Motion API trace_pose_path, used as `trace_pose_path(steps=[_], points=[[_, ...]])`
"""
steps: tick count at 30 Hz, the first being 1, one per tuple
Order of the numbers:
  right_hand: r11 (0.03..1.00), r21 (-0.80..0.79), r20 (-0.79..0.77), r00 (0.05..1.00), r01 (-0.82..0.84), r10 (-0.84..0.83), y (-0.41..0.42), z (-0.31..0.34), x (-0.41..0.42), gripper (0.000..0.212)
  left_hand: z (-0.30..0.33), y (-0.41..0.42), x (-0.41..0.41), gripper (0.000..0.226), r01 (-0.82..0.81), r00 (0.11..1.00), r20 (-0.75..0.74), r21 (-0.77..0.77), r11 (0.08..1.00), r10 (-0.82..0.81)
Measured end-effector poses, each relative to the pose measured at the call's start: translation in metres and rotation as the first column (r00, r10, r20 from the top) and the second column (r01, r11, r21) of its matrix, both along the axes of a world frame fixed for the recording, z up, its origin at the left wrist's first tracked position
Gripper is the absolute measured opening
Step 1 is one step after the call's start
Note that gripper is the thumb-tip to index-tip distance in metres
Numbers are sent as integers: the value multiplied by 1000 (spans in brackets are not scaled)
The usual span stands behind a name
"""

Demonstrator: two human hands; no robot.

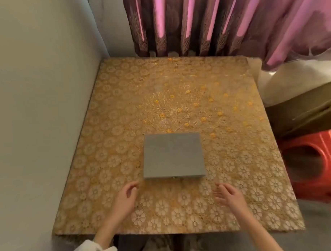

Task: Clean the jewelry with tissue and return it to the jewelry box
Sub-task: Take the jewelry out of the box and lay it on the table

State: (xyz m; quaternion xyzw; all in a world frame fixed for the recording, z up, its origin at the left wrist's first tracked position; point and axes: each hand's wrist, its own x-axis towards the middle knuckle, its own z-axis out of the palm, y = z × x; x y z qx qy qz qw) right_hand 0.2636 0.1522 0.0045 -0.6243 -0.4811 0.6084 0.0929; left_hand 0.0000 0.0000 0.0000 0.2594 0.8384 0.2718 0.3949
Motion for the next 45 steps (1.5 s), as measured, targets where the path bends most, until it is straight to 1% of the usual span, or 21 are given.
trace_pose_path(steps=[3,5,8,10,12,14,16,18,20,22,25,28,30,31,32,34,35,37,39,42,45], points=[[988,155,-4,1000,-26,27,18,-16,-15,28,-17,18,-11,33,25,993,-118,112,993,-11],[950,306,22,998,-60,56,26,-28,-21,29,-26,27,-14,35,41,983,-184,148,988,-13],[844,525,83,994,-106,73,21,-54,-17,27,-47,24,-12,38,108,944,-325,179,978,-45],[742,657,113,991,-130,73,19,-68,-15,27,-57,22,-13,38,170,907,-416,226,959,-63],[646,750,130,989,-141,65,16,-81,-14,25,-66,17,-10,39,227,867,-491,252,941,-77],[595,791,128,989,-144,69,10,-89,-15,24,-71,13,-8,39,257,846,-525,255,932,-90],[564,807,166,984,-176,69,3,-93,-16,24,-74,10,-4,42,272,854,-510,261,926,-107],[574,791,202,976,-212,83,-2,-95,-19,27,-73,8,4,45,272,870,-479,275,922,-114],[593,777,209,975,-214,78,-6,-93,-24,29,-77,8,9,47,262,874,-476,286,922,-101],[597,781,184,981,-185,64,-10,-92,-29,31,-81,7,11,47,240,875,-479,321,916,-61],[598,785,158,986,-161,58,-12,-91,-35,32,-85,7,14,45,179,905,-424,385,905,1],[561,816,152,988,-140,25,-13,-96,-39,29,-84,6,24,48,122,909,-405,480,869,96],[524,840,174,984,-136,-23,-14,-102,-41,32,-84,7,29,59,161,857,-494,527,835,147],[508,849,189,981,-143,-40,-14,-104,-42,34,-84,10,30,63,232,802,-579,528,817,146],[498,855,197,979,-146,-51,-14,-107,-42,35,-86,14,31,64,331,726,-678,494,804,118],[489,859,201,978,-150,-52,-12,-110,-42,35,-91,26,34,63,507,555,-832,348,789,10],[486,861,201,978,-153,-50,-12,-111,-41,36,-93,33,36,61,566,489,-871,271,778,-52],[479,864,203,978,-154,-51,-11,-112,-40,36,-93,47,43,61,632,387,-912,154,759,-137],[476,864,210,977,-164,-46,-11,-113,-40,38,-91,60,48,63,625,340,-928,104,774,-151],[482,860,218,975,-169,-47,-10,-114,-39,39,-90,69,54,60,566,343,-935,127,815,-93],[475,861,230,972,-179,-50,-10,-115,-38,37,-91,70,57,54,563,317,-947,147,813,-49]])
